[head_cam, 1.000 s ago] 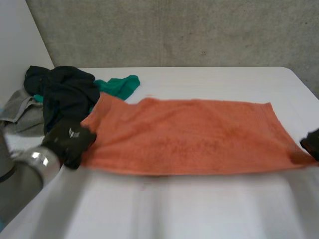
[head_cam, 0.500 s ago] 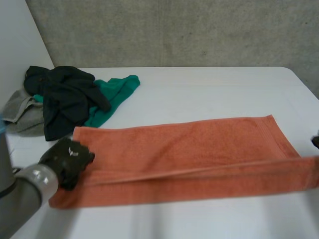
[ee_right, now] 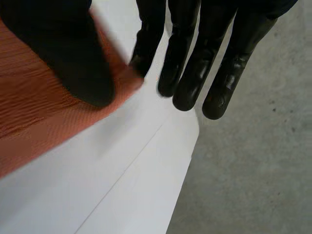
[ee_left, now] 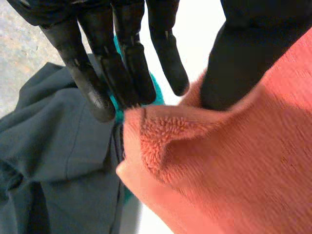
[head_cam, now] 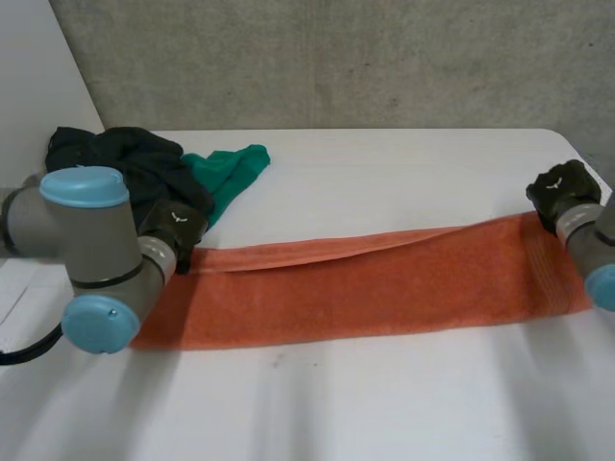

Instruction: Fold the laundry.

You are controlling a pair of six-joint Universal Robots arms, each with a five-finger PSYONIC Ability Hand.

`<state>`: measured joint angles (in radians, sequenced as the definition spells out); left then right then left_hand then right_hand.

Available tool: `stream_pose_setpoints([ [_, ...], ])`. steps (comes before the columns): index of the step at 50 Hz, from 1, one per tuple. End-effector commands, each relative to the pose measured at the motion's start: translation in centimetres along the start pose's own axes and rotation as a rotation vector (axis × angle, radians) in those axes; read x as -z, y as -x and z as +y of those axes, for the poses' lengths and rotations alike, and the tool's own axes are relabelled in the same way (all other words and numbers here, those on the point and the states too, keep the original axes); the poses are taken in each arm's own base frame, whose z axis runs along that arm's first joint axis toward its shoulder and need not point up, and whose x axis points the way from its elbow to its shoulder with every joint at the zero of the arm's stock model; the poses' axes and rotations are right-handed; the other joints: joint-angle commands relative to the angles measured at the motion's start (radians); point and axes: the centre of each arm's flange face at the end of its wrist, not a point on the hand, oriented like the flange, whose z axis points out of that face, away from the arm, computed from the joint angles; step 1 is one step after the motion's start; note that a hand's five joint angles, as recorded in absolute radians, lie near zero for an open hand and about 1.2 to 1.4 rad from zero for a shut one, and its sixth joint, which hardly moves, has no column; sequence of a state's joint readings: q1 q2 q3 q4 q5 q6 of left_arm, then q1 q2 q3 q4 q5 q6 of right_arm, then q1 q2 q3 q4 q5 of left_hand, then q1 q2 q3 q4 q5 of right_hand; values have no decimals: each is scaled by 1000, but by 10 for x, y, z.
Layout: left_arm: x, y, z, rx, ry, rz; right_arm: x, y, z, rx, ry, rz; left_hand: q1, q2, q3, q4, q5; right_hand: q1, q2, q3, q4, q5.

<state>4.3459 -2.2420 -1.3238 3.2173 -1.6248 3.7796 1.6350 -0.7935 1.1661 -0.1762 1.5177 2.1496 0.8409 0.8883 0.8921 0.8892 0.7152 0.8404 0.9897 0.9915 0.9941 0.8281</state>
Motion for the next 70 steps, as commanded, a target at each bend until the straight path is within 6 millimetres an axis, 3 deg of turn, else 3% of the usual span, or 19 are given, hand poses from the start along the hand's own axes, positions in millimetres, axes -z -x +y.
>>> stream_pose_setpoints([
  [1,-8,-3,-13,-3,-72,-25,-18,4,-3,5,-29,118,-461,-508,-512,-509,-510,-638,-787,-789,-791,-800],
  [2,-8,-2,-14,-3,-80,-30,-20,1,-4,4,-25,146,-658,-705,-709,-706,-706,-666,-815,-817,-820,-828],
  [9,2,-3,-24,-5,-115,-45,-16,-15,-10,-86,-41,179,-627,-675,-679,-676,-676,-666,-815,-817,-820,-828],
  [13,23,5,-30,-1,-125,-46,5,-35,-22,-161,-79,135,-627,-675,-679,-676,-676,-666,-815,-817,-820,-828],
  [17,44,5,-29,-4,-123,-31,29,-51,-20,-204,-93,23,-639,-687,-690,-687,-688,-666,-815,-817,-820,-828],
  [23,68,0,-19,-8,-99,-7,66,-43,0,-273,-9,-209,-648,-695,-699,-696,-697,-666,-815,-817,-820,-828],
  [29,70,6,-12,4,-125,-27,84,-29,31,-341,126,-324,-630,-678,-682,-679,-679,-666,-815,-817,-820,-828],
  [33,62,19,-3,14,-117,-63,84,-25,46,-355,129,-312,-627,-675,-679,-676,-676,-483,-632,-634,-637,-645],
  [40,60,18,-1,16,-120,-50,73,-10,57,-329,103,-312,-627,-675,-679,-676,-676,-286,-435,-437,-440,-448],
  [44,61,15,-1,16,-122,-44,64,2,66,-323,107,-331,-630,-678,-681,-679,-679,42,-107,-109,-111,-120],
  [48,62,12,0,14,-120,-35,53,8,74,-305,115,-322,-636,-684,-687,-684,-685,555,406,404,401,393],
  [52,66,5,-3,8,-130,-18,46,-8,81,-326,117,-259,-636,-684,-687,-684,-685,556,407,405,402,394],
  [56,69,5,-8,6,-145,-16,45,-45,101,-312,135,-124,-636,-684,-687,-684,-685,556,407,405,402,394],
  [57,70,5,-8,5,-146,-17,46,-65,106,-294,141,-58,-636,-684,-687,-684,-685,556,407,405,402,394],
  [61,74,10,-13,6,-161,-31,50,-105,118,-226,169,56,-639,-687,-690,-687,-688,556,407,405,402,394],
  [65,78,10,-14,6,-163,-32,50,-121,123,-142,173,99,-639,-687,-690,-687,-688,556,407,405,402,394],
  [70,82,7,-9,6,-149,-21,47,-122,112,-78,134,91,-642,-689,-693,-690,-691,556,407,405,402,394],
])
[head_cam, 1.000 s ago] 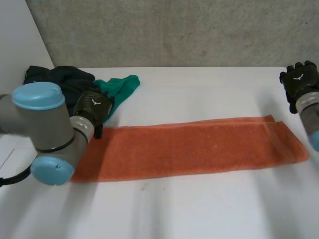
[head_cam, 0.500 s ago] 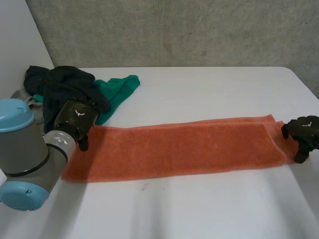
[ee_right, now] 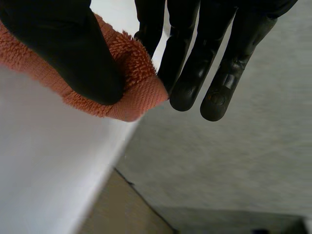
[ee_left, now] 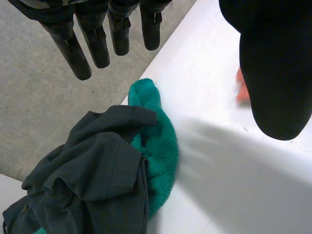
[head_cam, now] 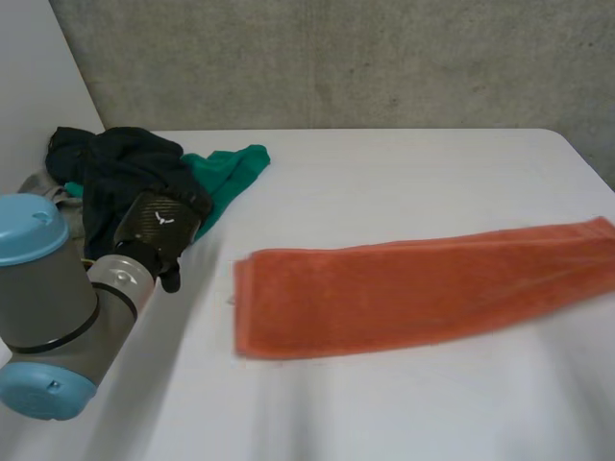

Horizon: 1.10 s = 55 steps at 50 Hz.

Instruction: Fold the laundry.

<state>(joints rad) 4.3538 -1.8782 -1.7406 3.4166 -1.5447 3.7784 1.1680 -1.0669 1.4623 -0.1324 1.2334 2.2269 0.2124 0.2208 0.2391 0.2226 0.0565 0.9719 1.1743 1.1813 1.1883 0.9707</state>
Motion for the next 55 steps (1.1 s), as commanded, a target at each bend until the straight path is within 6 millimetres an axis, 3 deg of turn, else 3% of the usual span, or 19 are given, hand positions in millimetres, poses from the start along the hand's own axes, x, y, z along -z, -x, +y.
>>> stream_pose_setpoints([
  [1,7,-2,3,1,13,8,-1,-8,-18,114,-59,23,-17,-25,-43,-27,-35,424,222,215,208,251],
  [5,9,-3,4,1,15,11,12,29,-74,140,-220,-51,-17,-25,-43,-27,-35,424,222,215,208,251],
  [6,9,-3,3,1,14,11,21,47,-99,148,-301,-84,-17,-25,-43,-27,-35,424,222,215,208,251],
  [9,10,-1,1,0,6,3,37,76,-130,160,-418,-151,-17,-25,-43,-27,-35,424,222,215,208,251],
  [13,13,3,-4,1,-10,-9,78,134,-176,190,-610,-308,-17,-25,-43,-27,-35,424,222,215,208,251],
  [14,14,3,-5,1,-14,-10,99,157,-190,203,-683,-384,-17,-25,-43,-27,-35,424,222,215,208,251],
  [21,20,-3,-17,-6,-53,6,176,236,-218,244,-917,-651,-14,-22,-40,-24,-32,424,222,215,208,251],
  [25,21,-9,-25,-11,-84,19,205,277,-215,263,-968,-764,-17,-25,-43,-27,-35,424,222,215,208,251],
  [29,18,-10,-31,-11,-105,17,220,301,-208,276,-970,-835,-19,-28,-46,-30,-38,424,222,215,208,251],
  [31,17,-10,-36,-13,-122,17,220,306,-204,276,-956,-849,-19,-28,-46,-30,-38,356,153,146,139,182],
  [32,17,-11,-38,-14,-129,18,220,306,-203,275,-951,-853,-19,-28,-46,-30,-38,178,-25,-32,-39,4],
  [33,17,-13,-40,-15,-135,24,219,305,-202,267,-940,-856,-19,-28,-46,-30,-38,-292,-494,-501,-508,-465],
  [35,17,-19,-45,-15,-154,38,219,303,-203,249,-925,-856,-17,-25,-43,-27,-35,-761,-964,-971,-978,-935],
  [39,16,-31,-57,11,-201,65,205,288,-207,134,-812,-799,-19,-28,-46,-30,-38,-797,-1000,-1007,-1014,-971],
  [43,14,-38,-70,85,-246,82,172,234,-212,-134,-626,-661,-14,-22,-40,-24,-32,-797,-1000,-1007,-1014,-971],
  [44,14,-40,-72,103,-253,88,163,216,-207,-237,-554,-628,-11,-19,-37,-21,-29,-797,-1000,-1007,-1014,-971],
  [48,13,-57,-81,178,-275,142,158,196,-187,-385,-395,-641,1,-7,-26,-9,-18,-797,-1000,-1007,-1014,-971],
  [51,13,-79,-83,192,-279,193,156,189,-170,-385,-313,-638,4,-4,-23,-6,-15,-797,-1000,-1007,-1014,-971],
  [55,8,-105,-74,171,-249,246,147,182,-128,-298,-163,-614,7,-1,-20,-3,-12,-797,-1000,-1007,-1014,-971],
])
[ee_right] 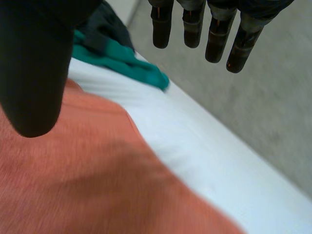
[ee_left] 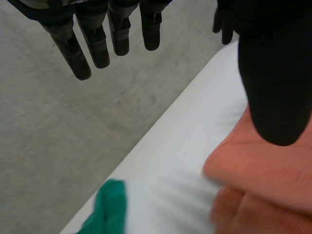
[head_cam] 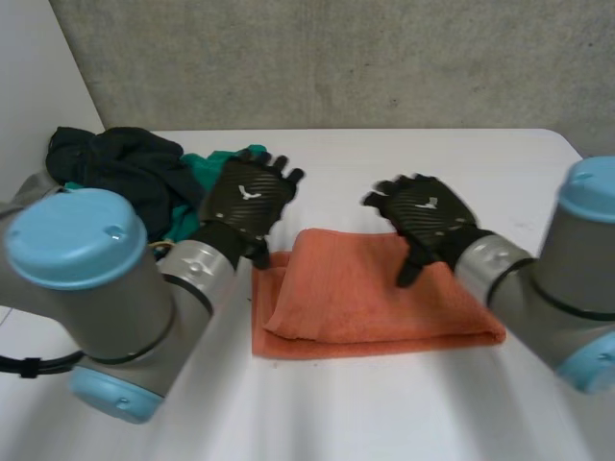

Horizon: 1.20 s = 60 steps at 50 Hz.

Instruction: Fold the laundry.

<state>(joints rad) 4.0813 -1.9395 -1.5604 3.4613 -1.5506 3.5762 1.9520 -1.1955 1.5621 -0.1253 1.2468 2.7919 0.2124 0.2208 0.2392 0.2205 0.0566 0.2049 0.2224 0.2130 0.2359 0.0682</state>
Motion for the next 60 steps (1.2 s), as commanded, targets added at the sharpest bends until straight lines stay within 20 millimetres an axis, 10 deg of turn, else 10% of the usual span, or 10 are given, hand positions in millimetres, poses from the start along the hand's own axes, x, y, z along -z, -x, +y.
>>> stream_pose_setpoints([
  [1,-11,-44,19,21,40,101,30,-31,52,1,260,62,7,-1,-20,-1,-12,-30,-48,-38,-61,-68],
  [13,-11,-60,68,-96,235,73,32,-61,85,105,336,133,54,45,27,46,35,520,503,512,489,482],
  [37,35,-62,66,-195,330,43,36,-54,92,84,345,118,116,107,89,107,97,529,511,521,498,491],
  [42,42,-54,52,-179,298,24,33,-57,91,98,324,136,107,98,80,99,88,1190,1173,1182,1159,1152],
  [47,45,-46,35,-165,255,3,32,-59,89,122,314,144,95,87,68,87,76,1191,1174,1183,1160,1153],
  [53,47,-26,14,-148,200,-54,25,-61,60,264,245,154,72,63,45,63,53,1191,1174,1183,1160,1153],
  [60,37,24,10,-119,197,-194,16,24,-8,567,-11,-26,45,37,18,37,27,1191,1174,1183,1160,1153],
])
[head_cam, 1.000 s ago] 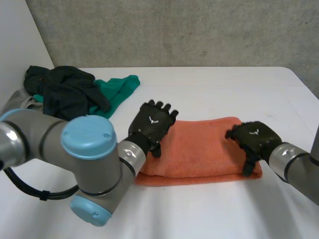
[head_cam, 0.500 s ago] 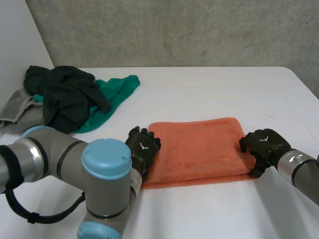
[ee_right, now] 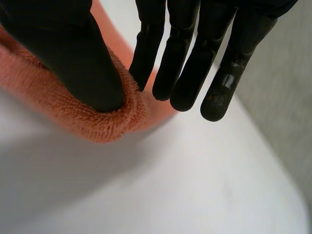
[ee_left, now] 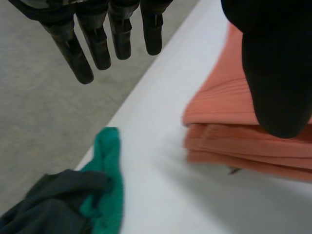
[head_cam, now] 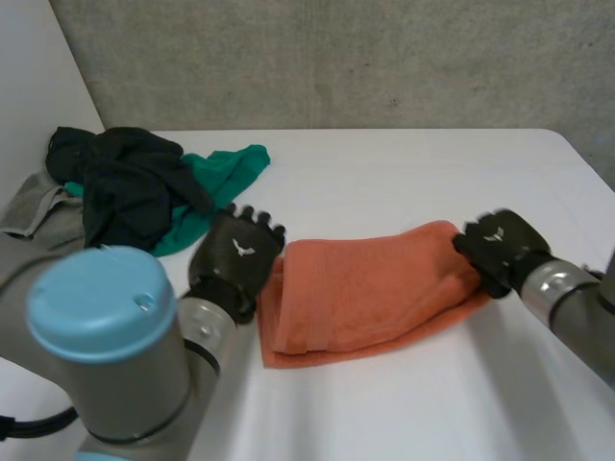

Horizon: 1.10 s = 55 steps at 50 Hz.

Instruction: Fold the laundry.

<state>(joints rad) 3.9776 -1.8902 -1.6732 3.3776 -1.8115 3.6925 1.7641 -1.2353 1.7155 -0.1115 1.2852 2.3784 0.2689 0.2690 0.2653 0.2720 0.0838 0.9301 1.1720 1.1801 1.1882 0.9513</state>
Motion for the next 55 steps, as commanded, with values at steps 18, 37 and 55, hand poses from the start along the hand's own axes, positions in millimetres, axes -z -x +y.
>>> stream_pose_setpoints([
  [18,-26,60,-8,225,-84,-94,18,144,-105,50,-372,-398,-29,-29,-25,-32,-18,-756,-997,-1006,-1014,-951],
  [37,-33,-10,-22,226,-140,96,4,40,-72,-412,-187,-187,-26,-26,-22,-29,-15,-564,-806,-814,-822,-759],
  [55,-24,13,-2,229,-71,44,-44,89,-70,-423,-77,-262,-29,-29,-25,-32,-18,-328,-570,-578,-586,-524],
])
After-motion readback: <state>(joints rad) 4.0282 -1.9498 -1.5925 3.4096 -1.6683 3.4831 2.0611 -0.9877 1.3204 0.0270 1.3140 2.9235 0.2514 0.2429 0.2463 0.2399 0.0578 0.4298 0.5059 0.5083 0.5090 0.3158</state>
